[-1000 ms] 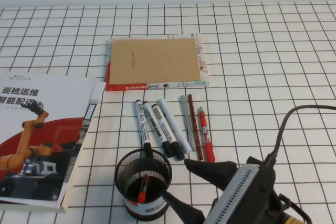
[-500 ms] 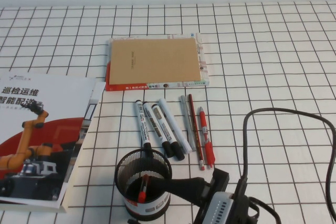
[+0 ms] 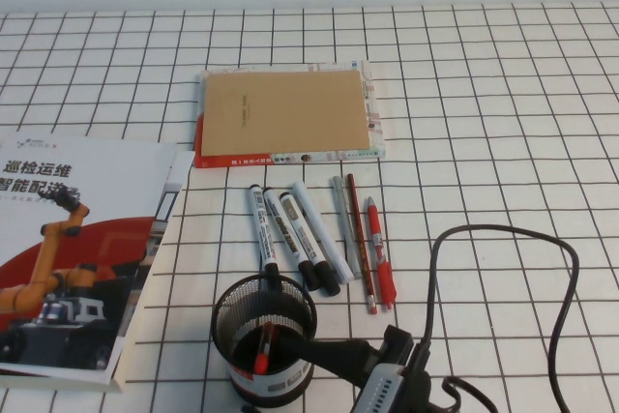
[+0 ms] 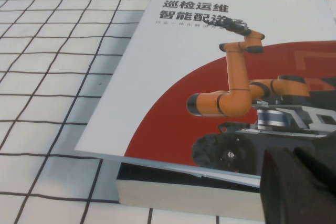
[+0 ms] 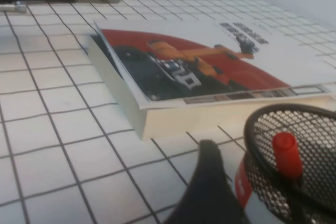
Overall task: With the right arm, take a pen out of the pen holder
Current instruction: 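Take a marker out of the pen holder and lay it on the table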
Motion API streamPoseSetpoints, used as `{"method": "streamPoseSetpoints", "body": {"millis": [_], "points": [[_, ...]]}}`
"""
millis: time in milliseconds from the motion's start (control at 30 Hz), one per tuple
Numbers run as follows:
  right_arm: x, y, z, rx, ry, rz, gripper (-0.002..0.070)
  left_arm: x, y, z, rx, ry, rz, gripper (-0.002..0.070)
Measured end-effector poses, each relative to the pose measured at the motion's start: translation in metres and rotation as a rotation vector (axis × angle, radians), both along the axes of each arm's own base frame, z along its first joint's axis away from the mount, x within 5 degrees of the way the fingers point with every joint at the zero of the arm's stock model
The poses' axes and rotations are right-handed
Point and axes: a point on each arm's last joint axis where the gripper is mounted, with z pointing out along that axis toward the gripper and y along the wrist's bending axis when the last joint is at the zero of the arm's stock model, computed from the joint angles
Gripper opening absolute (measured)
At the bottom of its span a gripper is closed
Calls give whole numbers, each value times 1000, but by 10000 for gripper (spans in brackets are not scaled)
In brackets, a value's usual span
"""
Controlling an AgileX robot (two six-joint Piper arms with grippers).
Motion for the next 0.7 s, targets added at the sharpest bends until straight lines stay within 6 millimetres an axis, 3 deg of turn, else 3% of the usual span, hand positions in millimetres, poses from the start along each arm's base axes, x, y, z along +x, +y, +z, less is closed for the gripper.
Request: {"method": "streamPoseSetpoints", "body": {"millis": [700], "points": [[18,20,-7,30,35,-115,455,0,0,0,0,0,0,-3]]}}
